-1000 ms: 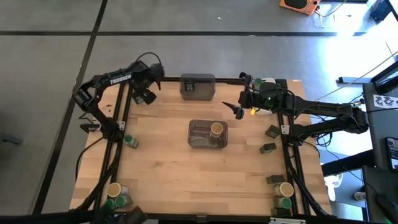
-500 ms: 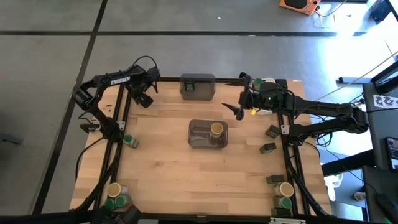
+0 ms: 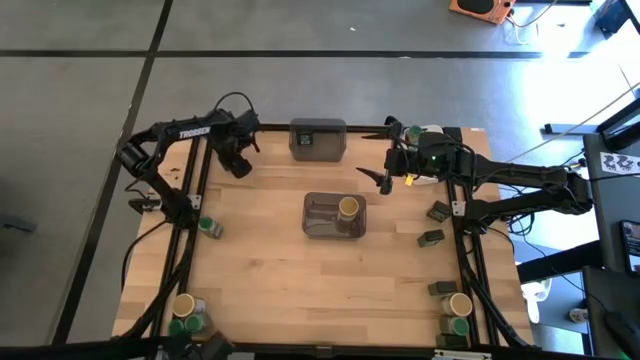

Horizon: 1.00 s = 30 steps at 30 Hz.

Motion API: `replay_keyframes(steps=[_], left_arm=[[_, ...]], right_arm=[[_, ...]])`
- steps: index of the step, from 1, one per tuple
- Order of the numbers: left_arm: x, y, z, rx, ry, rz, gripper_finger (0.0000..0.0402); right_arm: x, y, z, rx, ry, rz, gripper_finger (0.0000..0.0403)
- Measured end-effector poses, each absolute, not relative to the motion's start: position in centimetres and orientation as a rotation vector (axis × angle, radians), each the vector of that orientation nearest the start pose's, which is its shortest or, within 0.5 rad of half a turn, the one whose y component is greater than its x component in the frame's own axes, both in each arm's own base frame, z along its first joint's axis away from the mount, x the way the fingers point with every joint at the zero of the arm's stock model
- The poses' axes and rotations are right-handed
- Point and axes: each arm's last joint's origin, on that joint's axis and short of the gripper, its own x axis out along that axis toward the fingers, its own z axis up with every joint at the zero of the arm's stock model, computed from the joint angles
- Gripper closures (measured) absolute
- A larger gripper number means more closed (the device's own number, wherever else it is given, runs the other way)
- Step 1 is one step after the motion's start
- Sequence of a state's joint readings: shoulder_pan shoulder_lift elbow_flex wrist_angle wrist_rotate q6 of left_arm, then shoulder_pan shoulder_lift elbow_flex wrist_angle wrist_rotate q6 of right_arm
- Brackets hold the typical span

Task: Sort spices by type
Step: Put the black seasoning can into the top black bin

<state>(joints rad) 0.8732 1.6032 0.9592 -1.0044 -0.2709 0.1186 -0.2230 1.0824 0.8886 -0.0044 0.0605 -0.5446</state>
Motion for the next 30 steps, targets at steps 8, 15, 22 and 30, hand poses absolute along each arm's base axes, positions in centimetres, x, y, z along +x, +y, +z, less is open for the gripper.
replay_keyframes(steps=[8, 15, 22, 30], left_arm=[[21.8, 18.2, 21.6, -0.171, 1.547, 0.618, 0.0289], [27.1, 16.2, 27.7, 0.065, 1.293, 0.537, 0.0272], [29.4, 16.1, 29.4, 0.229, 1.123, 0.504, 0.0273], [31.6, 18.0, 25.4, 0.28, 1.202, 0.457, 0.0273]], right_arm=[[23.7, -5.5, 33.0, -0.533, 0.26, -0.223, 0.0013], [23.7, -5.5, 33.2, -0.532, 0.246, -0.227, 0.0013], [23.7, -5.5, 33.2, -0.531, 0.247, -0.227, 0.0013], [23.7, -5.5, 33.1, -0.528, 0.252, -0.225, 0.0013]])
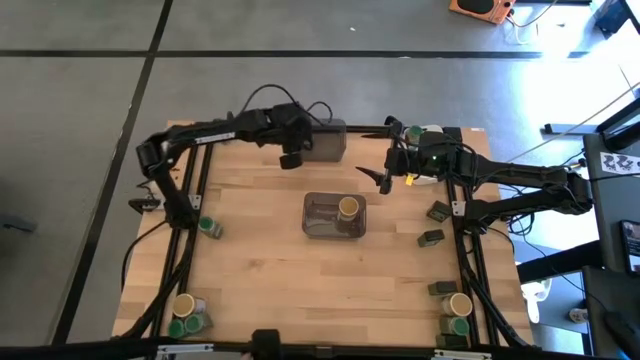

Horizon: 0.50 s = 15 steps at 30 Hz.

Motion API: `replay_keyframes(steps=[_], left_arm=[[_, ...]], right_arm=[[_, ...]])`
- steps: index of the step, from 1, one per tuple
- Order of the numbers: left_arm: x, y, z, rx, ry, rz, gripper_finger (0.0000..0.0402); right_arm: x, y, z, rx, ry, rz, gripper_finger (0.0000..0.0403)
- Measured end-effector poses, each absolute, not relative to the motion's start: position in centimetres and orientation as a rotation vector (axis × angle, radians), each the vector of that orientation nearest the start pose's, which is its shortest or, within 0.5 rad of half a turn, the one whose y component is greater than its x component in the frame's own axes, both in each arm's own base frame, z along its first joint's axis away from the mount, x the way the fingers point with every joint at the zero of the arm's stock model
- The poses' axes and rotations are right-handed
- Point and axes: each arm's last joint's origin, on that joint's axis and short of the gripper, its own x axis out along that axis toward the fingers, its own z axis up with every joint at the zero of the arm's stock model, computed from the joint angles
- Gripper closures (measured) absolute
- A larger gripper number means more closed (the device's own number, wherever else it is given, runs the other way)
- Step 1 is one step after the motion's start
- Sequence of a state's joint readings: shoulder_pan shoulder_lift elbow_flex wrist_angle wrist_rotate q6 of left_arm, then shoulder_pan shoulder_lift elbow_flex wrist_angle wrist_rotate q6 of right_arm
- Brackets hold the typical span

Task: Sort spices by type
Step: Put the black seasoning can into the top black bin

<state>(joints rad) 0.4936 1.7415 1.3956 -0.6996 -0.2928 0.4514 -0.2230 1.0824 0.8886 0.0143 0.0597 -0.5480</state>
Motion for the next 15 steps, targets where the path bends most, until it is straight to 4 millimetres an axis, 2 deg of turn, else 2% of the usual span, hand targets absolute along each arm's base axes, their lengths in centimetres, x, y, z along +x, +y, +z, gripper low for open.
replay_keyframes(steps=[4, 8, 15], left_arm=[[32.5, 18.3, 23.5, 0.327, 1.268, 0.394, 0.0273], [33.4, 19.2, 23.2, 0.336, 1.26, 0.396, 0.0273], [33.2, 21.1, 20.8, 0.273, 1.318, 0.344, 0.0273]], right_arm=[[23.7, -5.5, 33.1, -0.528, 0.252, -0.225, 0.0013], [23.7, -5.5, 33.1, -0.531, 0.252, -0.225, 0.0013], [23.7, -5.6, 33.1, -0.532, 0.25, -0.226, 0.0013]])
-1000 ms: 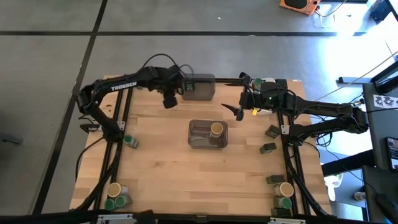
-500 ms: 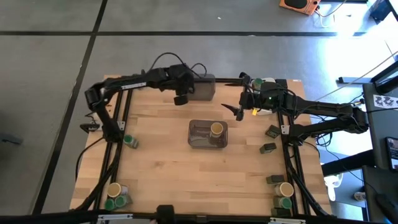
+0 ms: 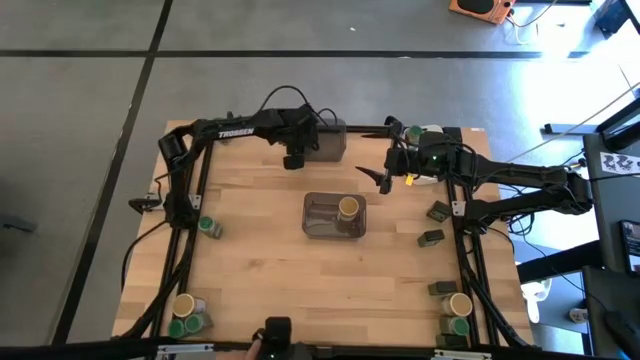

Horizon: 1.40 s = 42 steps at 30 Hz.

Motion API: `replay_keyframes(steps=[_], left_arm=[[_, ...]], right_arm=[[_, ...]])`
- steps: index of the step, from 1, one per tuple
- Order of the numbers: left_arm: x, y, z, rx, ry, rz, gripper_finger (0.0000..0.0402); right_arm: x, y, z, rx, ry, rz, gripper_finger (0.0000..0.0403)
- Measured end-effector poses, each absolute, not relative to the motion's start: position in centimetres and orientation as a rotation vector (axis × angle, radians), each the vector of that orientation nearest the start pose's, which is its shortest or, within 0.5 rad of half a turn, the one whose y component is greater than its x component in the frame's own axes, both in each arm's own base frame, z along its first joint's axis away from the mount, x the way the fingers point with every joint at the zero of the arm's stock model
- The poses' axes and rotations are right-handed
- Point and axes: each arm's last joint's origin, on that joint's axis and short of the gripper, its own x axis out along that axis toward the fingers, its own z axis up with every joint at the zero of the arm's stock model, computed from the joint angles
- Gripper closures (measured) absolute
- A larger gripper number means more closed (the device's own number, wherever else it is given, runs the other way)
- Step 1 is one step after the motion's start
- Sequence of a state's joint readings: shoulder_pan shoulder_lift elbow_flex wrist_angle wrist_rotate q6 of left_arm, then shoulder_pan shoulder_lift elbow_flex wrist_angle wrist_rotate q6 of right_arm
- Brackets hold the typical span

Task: Sort spices by type
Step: Put the black seasoning can into the top black bin, then put the green seasoning bottle into the white bin

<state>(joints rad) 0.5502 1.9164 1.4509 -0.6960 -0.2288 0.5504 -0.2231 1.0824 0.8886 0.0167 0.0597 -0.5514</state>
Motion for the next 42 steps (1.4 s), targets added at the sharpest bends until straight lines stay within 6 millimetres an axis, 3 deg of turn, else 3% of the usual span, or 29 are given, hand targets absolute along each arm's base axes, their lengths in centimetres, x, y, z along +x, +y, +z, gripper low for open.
replay_keyframes(steps=[11, 22, 29, 36, 42], left_arm=[[33.4, 22.2, 19.4, 0.253, 1.311, 0.363, 0.0268], [33.5, 22.1, 19.6, 0.262, 1.308, 0.363, 0.0175], [33.0, 20.0, 23.4, 0.353, 1.263, 0.389, 0.0161], [30.4, 14.9, 29.6, 0.296, 1.195, 0.405, 0.016], [27.9, 10.4, 31.7, 0.156, 1.249, 0.408, 0.016]], right_arm=[[23.7, -5.5, 33.0, -0.53, 0.266, -0.221, 0.0013], [23.7, -5.5, 32.9, -0.532, 0.269, -0.22, 0.0013], [23.7, -5.5, 32.9, -0.533, 0.269, -0.22, 0.0013], [23.7, -5.6, 33.0, -0.533, 0.268, -0.22, 0.0013], [23.7, -5.5, 33.0, -0.533, 0.268, -0.22, 0.0013]])
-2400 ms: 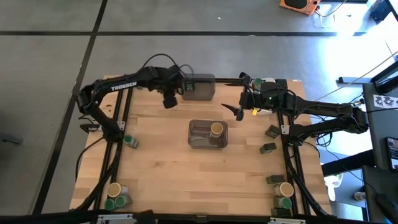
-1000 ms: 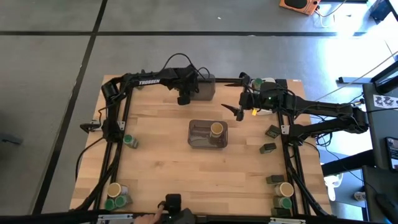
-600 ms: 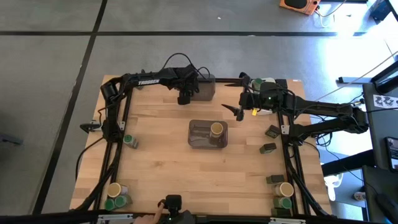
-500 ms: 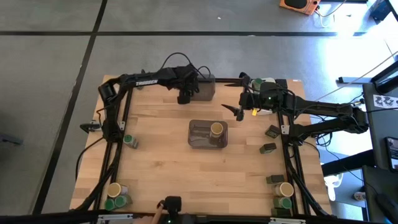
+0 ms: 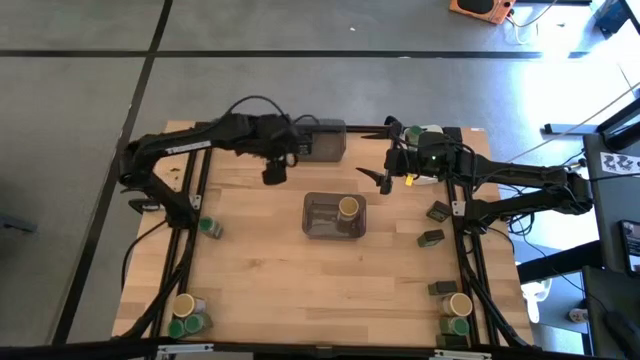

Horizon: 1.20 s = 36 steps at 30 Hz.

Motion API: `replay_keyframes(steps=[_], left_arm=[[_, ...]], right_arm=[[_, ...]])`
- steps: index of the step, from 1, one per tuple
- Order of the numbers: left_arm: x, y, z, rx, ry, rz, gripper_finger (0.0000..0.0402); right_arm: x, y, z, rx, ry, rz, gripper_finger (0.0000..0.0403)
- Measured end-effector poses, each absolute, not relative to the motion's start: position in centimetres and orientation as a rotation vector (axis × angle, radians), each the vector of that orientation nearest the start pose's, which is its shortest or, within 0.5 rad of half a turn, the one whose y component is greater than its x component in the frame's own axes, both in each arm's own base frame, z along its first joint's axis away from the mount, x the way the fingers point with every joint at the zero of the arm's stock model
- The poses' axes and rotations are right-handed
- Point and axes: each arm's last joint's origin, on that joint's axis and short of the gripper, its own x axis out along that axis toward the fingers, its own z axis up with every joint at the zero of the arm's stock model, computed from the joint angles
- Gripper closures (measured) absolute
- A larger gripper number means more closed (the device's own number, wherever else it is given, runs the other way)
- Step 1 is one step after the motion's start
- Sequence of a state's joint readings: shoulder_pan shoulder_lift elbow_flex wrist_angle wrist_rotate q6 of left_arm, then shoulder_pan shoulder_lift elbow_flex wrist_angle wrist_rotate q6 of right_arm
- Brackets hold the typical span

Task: Sort spices by type
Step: Put the green seasoning bottle into the white bin

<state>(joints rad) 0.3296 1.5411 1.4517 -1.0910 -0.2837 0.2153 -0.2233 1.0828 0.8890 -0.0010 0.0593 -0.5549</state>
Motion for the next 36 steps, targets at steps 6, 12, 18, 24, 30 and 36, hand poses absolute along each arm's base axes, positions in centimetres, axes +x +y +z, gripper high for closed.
replay_keyframes(steps=[6, 12, 18, 24, 30, 36], left_arm=[[26.4, 6.6, 31.1, 0.05, 1.329, 0.364, 0.016], [24.8, 2.8, 29.2, -0.065, 1.407, 0.373, 0.016], [22.2, -0.9, 28.4, -0.176, 1.515, 0.424, 0.016], [19.9, -2.9, 28.0, -0.147, 1.61, 0.375, 0.016], [18.1, -3.9, 27.1, -0.117, 1.746, 0.306, 0.016], [17.4, -4.7, 25.8, -0.139, 1.807, 0.279, 0.016]], right_arm=[[23.7, -5.6, 33.3, -0.544, 0.238, -0.228, 0.0013], [23.7, -5.6, 33.4, -0.549, 0.222, -0.232, 0.0013], [23.7, -5.6, 33.2, -0.521, 0.24, -0.229, 0.0013], [23.7, -5.5, 33.1, -0.512, 0.247, -0.227, 0.0013], [23.7, -5.5, 33.1, -0.511, 0.248, -0.228, 0.0013], [23.7, -5.5, 33.1, -0.512, 0.248, -0.227, 0.0013]])
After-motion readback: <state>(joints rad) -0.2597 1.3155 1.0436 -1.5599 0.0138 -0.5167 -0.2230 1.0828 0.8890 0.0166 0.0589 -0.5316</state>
